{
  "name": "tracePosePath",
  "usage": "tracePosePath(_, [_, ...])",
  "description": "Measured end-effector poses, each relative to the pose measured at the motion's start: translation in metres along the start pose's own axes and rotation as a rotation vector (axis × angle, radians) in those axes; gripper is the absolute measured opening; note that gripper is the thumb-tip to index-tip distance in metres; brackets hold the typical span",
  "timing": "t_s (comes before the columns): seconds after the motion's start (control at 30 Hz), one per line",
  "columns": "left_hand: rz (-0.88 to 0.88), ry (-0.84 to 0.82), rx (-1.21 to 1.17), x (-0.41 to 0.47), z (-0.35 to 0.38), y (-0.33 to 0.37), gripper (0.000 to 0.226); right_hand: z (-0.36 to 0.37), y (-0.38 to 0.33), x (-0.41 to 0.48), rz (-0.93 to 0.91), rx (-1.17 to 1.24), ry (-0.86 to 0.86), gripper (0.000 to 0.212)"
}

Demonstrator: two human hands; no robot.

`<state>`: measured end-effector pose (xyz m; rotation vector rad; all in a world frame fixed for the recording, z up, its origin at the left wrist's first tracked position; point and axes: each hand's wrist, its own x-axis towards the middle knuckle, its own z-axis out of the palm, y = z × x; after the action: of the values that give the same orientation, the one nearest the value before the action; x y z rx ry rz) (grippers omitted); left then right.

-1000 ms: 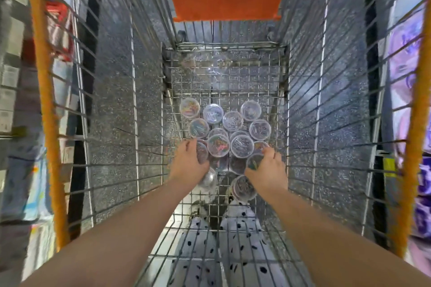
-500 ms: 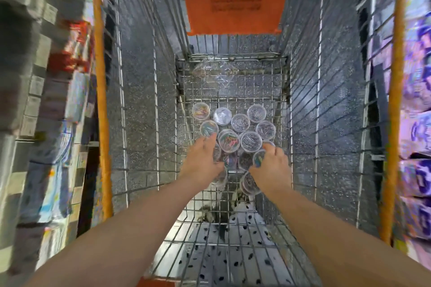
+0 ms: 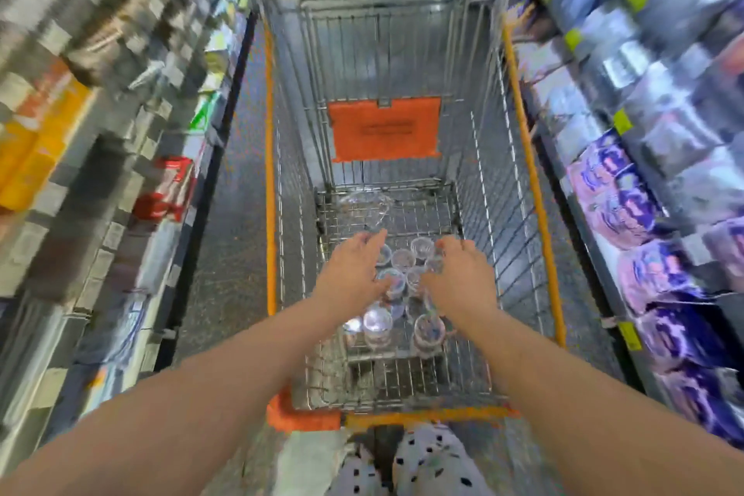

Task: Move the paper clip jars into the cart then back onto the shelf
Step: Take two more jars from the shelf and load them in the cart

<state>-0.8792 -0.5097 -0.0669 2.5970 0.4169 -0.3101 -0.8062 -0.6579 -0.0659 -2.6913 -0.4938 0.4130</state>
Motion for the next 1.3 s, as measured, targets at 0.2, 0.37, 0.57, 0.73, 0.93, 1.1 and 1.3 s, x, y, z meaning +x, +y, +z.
tracePosePath(0.2, [0.069, 0.156, 0.155, -0.051, -0.092, 0.041, 0.074, -0.075, -0.030, -0.030, -0.145, 0.015, 0.142, 0.044])
tracePosePath(0.37, [0.088, 0.364, 0.206, -0.097, -0.142, 0.085, 0.073, -0.148, -0.049, -0.058, -0.405, -0.050, 0.274, 0.043])
tracePosePath(0.57, [0.051, 0.581, 0.195, -0.172, -0.175, 0.128, 0.072, -0.224, -0.069, -0.108, -0.682, -0.060, 0.324, 0.035])
tracePosePath(0.73, [-0.095, 0.747, 0.220, -0.256, -0.208, 0.147, 0.065, -0.254, -0.106, -0.157, -0.927, -0.020, 0.291, 0.032])
tracePosePath(0.93, [-0.298, 0.874, 0.330, -0.378, -0.247, 0.129, 0.054, -0.265, -0.190, -0.232, -1.257, 0.033, 0.134, 0.028])
tracePosePath(1.1, [-0.473, 1.000, 0.342, -0.496, -0.271, 0.093, 0.043, -0.248, -0.280, -0.300, -1.478, 0.110, 0.035, 0.032])
tracePosePath(1.3, [-0.741, 1.039, 0.421, -0.620, -0.299, 0.024, 0.039, -0.206, -0.404, -0.388, -1.655, 0.198, -0.065, 0.028])
